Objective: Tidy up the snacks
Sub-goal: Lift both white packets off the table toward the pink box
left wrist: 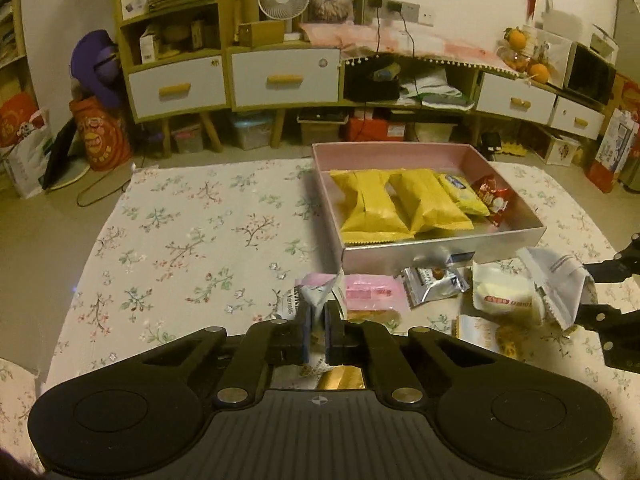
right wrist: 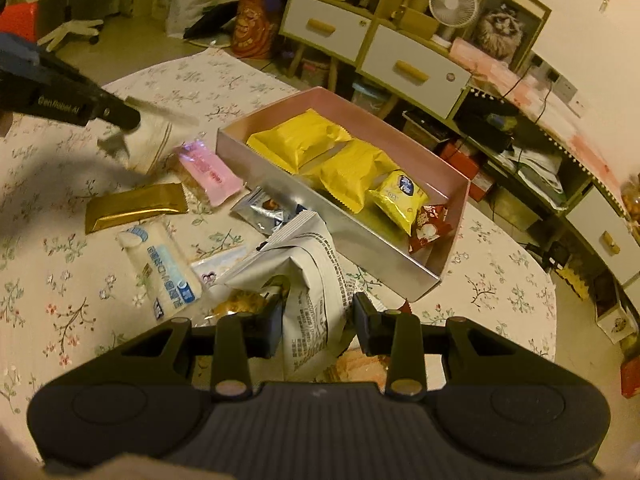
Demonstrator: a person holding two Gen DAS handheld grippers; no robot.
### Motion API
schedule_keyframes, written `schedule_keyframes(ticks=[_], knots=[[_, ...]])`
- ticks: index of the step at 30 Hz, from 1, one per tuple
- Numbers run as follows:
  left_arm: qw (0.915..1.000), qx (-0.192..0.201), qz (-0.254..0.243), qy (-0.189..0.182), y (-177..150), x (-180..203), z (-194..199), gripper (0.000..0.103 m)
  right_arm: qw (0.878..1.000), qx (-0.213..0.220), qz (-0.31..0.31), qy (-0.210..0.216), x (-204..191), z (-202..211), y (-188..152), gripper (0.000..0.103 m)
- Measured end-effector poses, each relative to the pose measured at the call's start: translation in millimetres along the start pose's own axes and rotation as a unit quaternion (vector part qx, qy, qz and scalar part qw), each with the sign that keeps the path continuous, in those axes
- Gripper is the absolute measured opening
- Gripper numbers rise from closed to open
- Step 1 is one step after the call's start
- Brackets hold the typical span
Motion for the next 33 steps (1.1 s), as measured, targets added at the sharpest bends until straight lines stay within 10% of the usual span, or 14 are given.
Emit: schedule_keyframes(ticks=[9, 25, 33], knots=[[0.9989, -0.009, -0.035, 0.028, -13.5, -3.2, -16.7, 0.043, 1.000, -0.006, 0.006, 0.009, -5.4, -4.9, -0.9, 0.033], [0.9905, -0.110, -0.073, 0.038, -42.4, -14.5, -46.6, 0.051, 1.000, -0.021, 0.009, 0.020, -8.6, -8.6, -5.6, 0.026], [0.9909, -0.106, -0.068, 0.049, -40.5, -12.6, -47.0, 0.044, 0.998, -0.045, 0.010, 0.035, -12.0, -23.3, -13.6, 0.043]])
Point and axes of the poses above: each gripper's, at about its wrist camera, not at the fingertips, and z roughly against the way its jaws point, x to its right, y to its top, the point moved 4 cm from there along -z, roughly the way its jaws point, and after that the axes turned 12 degrees about y, right-handed, at the moved point
